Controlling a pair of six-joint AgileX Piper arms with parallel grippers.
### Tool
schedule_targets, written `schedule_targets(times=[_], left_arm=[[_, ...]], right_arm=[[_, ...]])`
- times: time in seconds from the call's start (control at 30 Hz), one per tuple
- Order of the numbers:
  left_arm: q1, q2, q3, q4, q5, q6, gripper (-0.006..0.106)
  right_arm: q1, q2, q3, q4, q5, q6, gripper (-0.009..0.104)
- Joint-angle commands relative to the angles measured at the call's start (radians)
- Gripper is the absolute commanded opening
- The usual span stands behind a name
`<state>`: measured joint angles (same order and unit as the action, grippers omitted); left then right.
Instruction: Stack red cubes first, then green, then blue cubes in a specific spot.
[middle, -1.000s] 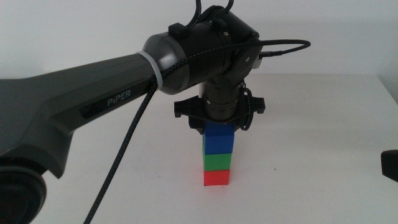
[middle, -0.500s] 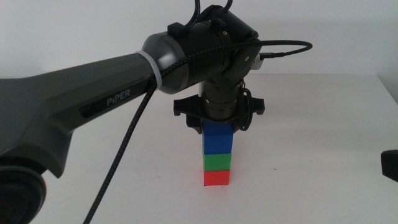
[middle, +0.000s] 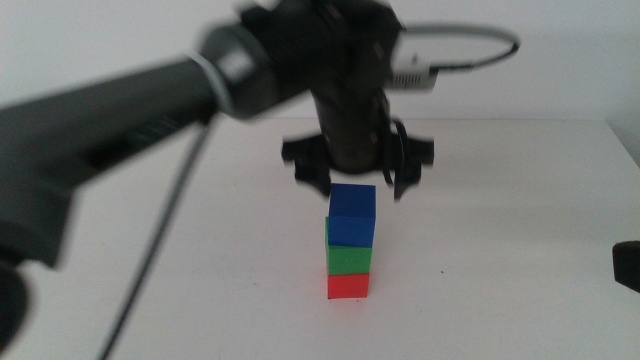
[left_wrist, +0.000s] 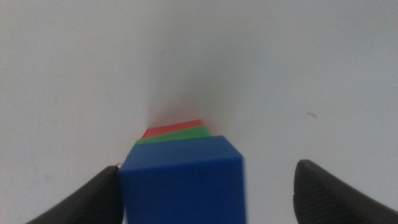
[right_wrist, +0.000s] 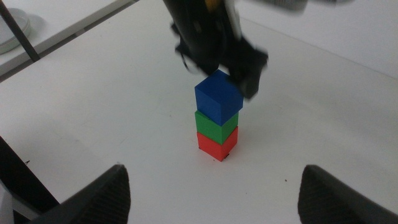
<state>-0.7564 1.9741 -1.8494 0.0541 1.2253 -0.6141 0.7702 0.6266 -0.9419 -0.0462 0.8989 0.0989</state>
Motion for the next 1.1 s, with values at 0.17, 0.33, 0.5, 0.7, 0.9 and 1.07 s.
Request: schedule_targets(times=[0.17, 0.33, 0.5, 0.7, 0.9, 1.07], left_arm=[[0.081, -0.243, -0.044, -0.114, -0.004, 0.423, 0.092], [0.120, -0.452, -0.035, 0.034, -0.004, 0.545, 0.092], [0.198, -0.717, 0.086, 0.098, -0.004, 0.614, 0.092], [0.416, -1.064, 0.346, 0.077, -0.004, 0.634, 0.092], [0.665, -1.332, 0.629, -0.009, -0.217, 0.666, 0.092], [0.706, -1.428, 0.727, -0.078, -0.293, 0.666, 0.092]], right_arm=[[-0.003, -0.002, 0.003, -0.003, -0.009, -0.002, 0.091], [-0.003, -0.002, 0.003, -0.003, -0.009, -0.002, 0.091], [-0.003, -0.002, 0.003, -0.003, -0.009, -0.002, 0.091], [-0.003, -0.002, 0.003, -0.003, -0.009, -0.002, 0.091], [-0.003, -0.002, 0.003, -0.003, -0.009, -0.002, 0.091], [-0.003, -0.002, 0.003, -0.003, -0.009, -0.002, 0.091]])
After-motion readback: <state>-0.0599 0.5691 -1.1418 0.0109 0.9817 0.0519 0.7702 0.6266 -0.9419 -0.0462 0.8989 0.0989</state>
